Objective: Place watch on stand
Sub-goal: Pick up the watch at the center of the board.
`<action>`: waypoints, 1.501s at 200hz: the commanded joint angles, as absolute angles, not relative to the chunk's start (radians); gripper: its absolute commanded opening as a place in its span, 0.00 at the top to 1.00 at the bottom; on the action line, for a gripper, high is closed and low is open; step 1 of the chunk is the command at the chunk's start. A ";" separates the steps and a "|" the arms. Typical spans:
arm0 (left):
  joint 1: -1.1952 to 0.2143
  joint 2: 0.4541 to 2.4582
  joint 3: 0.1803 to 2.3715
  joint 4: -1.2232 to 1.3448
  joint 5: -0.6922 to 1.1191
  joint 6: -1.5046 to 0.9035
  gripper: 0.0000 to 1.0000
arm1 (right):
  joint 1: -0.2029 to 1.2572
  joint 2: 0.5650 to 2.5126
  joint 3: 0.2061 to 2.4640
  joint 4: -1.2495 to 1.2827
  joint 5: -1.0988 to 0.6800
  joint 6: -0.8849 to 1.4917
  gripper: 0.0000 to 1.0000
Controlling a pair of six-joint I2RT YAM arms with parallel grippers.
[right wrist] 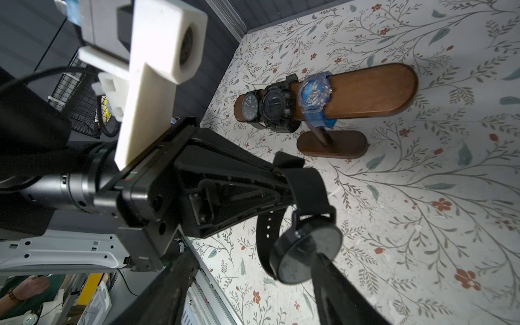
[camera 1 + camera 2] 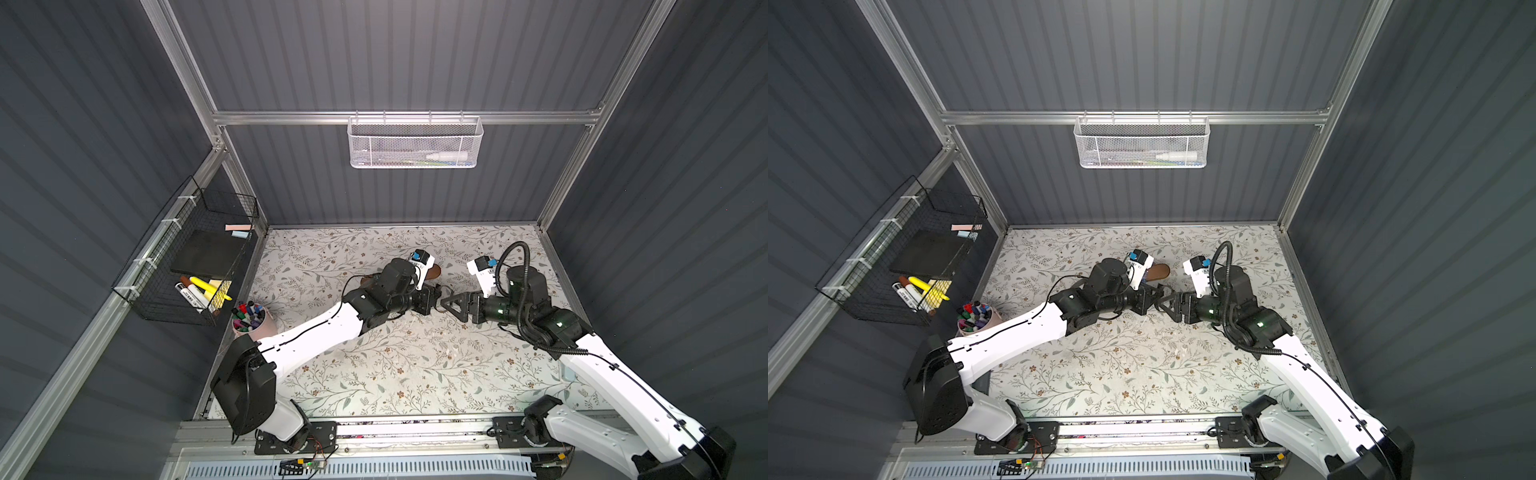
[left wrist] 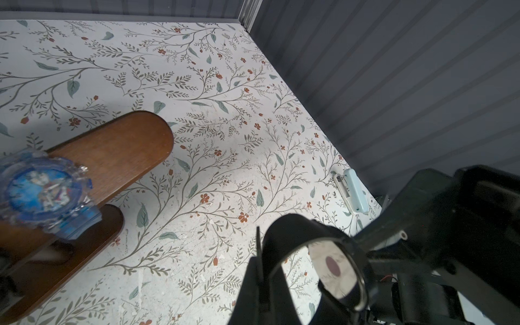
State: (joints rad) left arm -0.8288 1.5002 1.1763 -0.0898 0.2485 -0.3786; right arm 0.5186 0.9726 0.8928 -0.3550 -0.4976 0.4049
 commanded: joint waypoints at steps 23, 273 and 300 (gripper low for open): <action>-0.799 1.419 1.172 -0.097 0.279 -0.347 1.00 | 0.477 0.927 0.886 -0.359 -0.492 0.388 0.28; -0.784 1.430 1.149 -0.071 0.313 -0.329 1.00 | 0.430 1.015 0.922 -0.216 -0.649 0.454 0.36; -0.783 1.434 1.148 -0.069 0.312 -0.325 1.00 | 0.429 1.029 0.927 -0.213 -0.659 0.457 0.36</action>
State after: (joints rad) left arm -0.7898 1.4353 1.1641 -0.0849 0.2970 -0.3500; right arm 0.4324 1.0283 0.8986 -0.2161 -0.6540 0.4660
